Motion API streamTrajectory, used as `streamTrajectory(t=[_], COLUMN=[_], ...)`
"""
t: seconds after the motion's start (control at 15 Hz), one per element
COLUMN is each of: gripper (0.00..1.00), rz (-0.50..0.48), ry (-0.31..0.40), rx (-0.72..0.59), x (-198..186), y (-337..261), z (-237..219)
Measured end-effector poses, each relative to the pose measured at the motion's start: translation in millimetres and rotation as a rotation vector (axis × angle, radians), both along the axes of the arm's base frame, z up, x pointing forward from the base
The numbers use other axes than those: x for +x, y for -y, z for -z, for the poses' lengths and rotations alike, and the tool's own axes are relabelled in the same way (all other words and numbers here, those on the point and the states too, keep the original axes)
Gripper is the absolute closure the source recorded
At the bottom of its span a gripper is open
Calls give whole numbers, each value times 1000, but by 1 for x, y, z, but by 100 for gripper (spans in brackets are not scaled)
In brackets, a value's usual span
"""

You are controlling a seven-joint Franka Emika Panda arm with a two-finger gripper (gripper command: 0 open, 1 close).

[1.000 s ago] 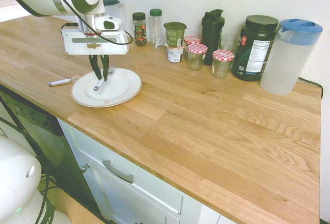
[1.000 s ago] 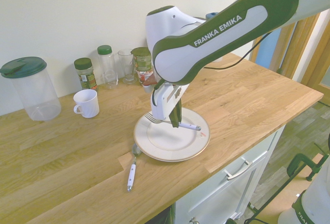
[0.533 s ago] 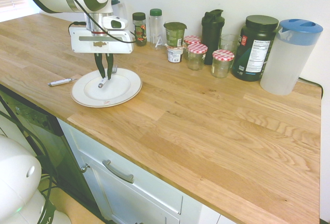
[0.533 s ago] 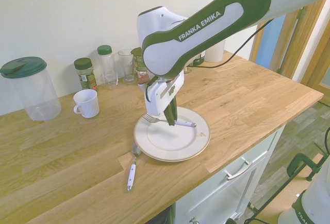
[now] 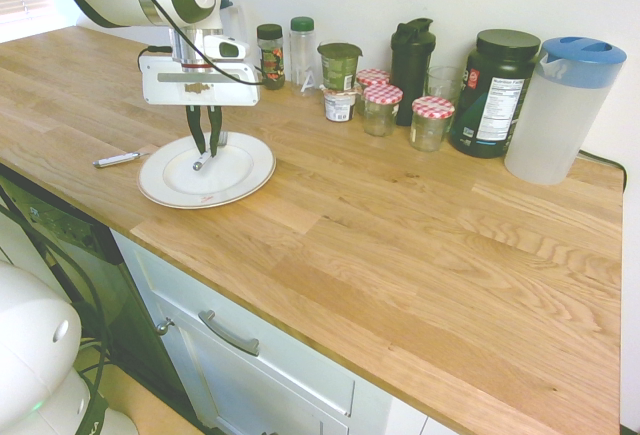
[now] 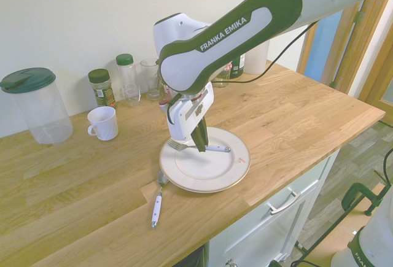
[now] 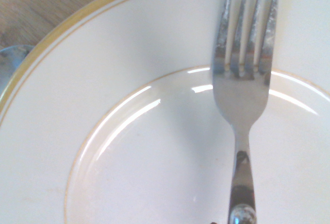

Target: Put the fork into the plate

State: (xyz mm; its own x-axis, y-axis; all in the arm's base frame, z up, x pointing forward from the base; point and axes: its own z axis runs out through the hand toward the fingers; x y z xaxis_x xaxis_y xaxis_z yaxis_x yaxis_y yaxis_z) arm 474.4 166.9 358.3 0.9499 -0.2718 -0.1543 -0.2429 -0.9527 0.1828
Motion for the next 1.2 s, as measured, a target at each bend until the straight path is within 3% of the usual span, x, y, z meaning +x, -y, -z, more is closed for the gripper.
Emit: streamTrajectory(t=[0.93, 1.0, 1.2], gripper=[100, 0, 0], rz=[11, 11, 8], ry=[-101, -103, -106], rx=[-46, -49, -58], x=[26, 27, 28], y=[0, -1, -1], z=[23, 24, 24])
